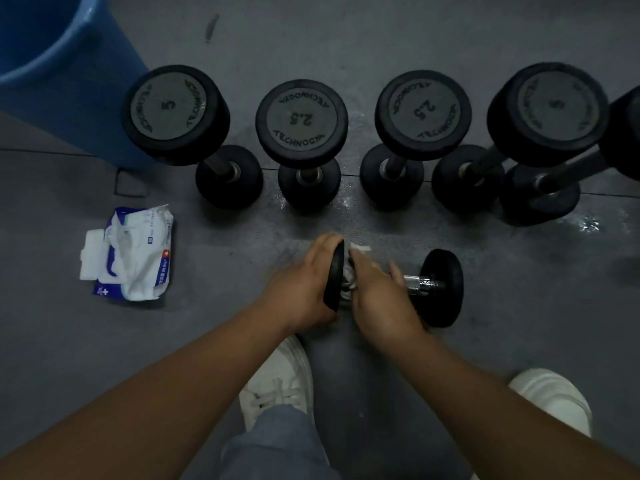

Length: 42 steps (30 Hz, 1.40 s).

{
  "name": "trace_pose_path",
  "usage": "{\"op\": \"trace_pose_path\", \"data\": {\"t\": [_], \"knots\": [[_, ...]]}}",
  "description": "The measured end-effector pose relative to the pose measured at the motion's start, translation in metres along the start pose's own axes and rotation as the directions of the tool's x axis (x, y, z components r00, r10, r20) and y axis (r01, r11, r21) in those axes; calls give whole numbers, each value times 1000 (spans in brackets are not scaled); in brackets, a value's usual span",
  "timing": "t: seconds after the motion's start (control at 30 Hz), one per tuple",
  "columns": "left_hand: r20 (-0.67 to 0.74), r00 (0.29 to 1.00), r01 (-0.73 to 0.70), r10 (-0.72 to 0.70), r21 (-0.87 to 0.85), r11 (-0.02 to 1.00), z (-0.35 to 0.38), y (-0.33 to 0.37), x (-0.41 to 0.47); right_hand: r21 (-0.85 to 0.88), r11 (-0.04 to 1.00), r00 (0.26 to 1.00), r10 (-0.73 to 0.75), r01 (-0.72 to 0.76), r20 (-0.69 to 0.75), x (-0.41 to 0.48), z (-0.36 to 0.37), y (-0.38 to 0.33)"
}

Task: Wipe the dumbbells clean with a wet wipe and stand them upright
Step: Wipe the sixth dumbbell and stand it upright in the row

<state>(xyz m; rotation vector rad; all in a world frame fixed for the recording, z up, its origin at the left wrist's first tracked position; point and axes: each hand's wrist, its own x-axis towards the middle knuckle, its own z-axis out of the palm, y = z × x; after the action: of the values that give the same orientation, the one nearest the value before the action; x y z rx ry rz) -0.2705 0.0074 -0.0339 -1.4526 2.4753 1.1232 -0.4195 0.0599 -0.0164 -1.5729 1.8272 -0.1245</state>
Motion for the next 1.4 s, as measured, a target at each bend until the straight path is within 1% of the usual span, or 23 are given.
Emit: {"op": "trace_pose_path", "data": {"t": [0.03,0.07,0.1,0.13,0.2,0.23,0.3,0.43,0.47,0.53,0.6,0.67,0.73,0.83,0.9,0.93,1.03,1.1,1.17,1.23,1.3,1.33,1.4], "knots": [[-4,1000,2,-2,4,1000,0,0,0,-44,998,999,-50,50,-2,-1,0,4],[-7,1000,5,-5,11,1000,0,0,0,-27,996,996,-89,89,-9,2,-4,10],[-4,1000,8,-8,19,1000,0,0,-1,-11,992,992,-124,124,17,9,-10,16],[5,1000,15,-15,26,1000,-2,1,-2,-16,990,986,-140,141,89,17,-18,19],[33,999,38,-39,32,999,-6,3,-1,-126,980,956,-114,152,269,33,-35,17],[40,998,45,-46,29,999,-8,4,-1,-238,955,937,-90,177,337,39,-40,13],[38,999,37,-38,23,999,-9,5,0,-396,884,910,-75,250,408,47,-42,6],[23,1000,9,-10,31,999,-5,4,-3,-419,846,849,-70,328,524,50,-40,10],[21,1000,10,-10,36,999,-5,4,-3,-441,822,839,-79,360,538,49,-39,13],[21,1000,12,-13,38,999,-4,4,-4,-480,774,845,-130,413,518,50,-37,16],[15,1000,9,-9,28,1000,-4,4,-3,-481,766,857,-173,426,485,52,-36,16],[11,1000,15,-15,27,1000,-4,3,-2,-453,794,870,-183,406,458,53,-36,15],[24,999,30,-31,30,999,-4,3,-2,-392,849,891,-179,354,416,48,-37,18],[34,999,35,-36,25,999,-5,3,-2,-262,922,941,-218,286,261,36,-32,23],[46,998,39,-40,14,999,-4,3,0,-210,952,968,-191,223,162,29,-29,21],[45,998,41,-41,14,999,-4,3,0,-225,954,975,-167,197,143,29,-26,18],[30,999,43,-44,24,999,-5,5,1,-358,925,980,-58,124,190,40,-18,1],[35,998,47,-48,22,999,-7,6,2,-390,919,977,23,64,214,46,-16,-9],[47,998,46,-47,18,999,-8,6,0,-375,924,982,2,70,189,44,-12,-5],[25,999,24,-25,41,999,-6,4,-2,-362,927,993,-63,97,104,34,-8,1],[15,1000,16,-17,35,999,-1,2,-2,-305,950,997,-67,73,29,26,-3,3],[9,1000,16,-16,22,1000,-1,2,-1,-279,959,999,-47,50,19,27,-3,1],[-7,1000,20,-20,12,1000,-3,3,4,-275,961,997,15,6,75,35,-7,-5]]}}
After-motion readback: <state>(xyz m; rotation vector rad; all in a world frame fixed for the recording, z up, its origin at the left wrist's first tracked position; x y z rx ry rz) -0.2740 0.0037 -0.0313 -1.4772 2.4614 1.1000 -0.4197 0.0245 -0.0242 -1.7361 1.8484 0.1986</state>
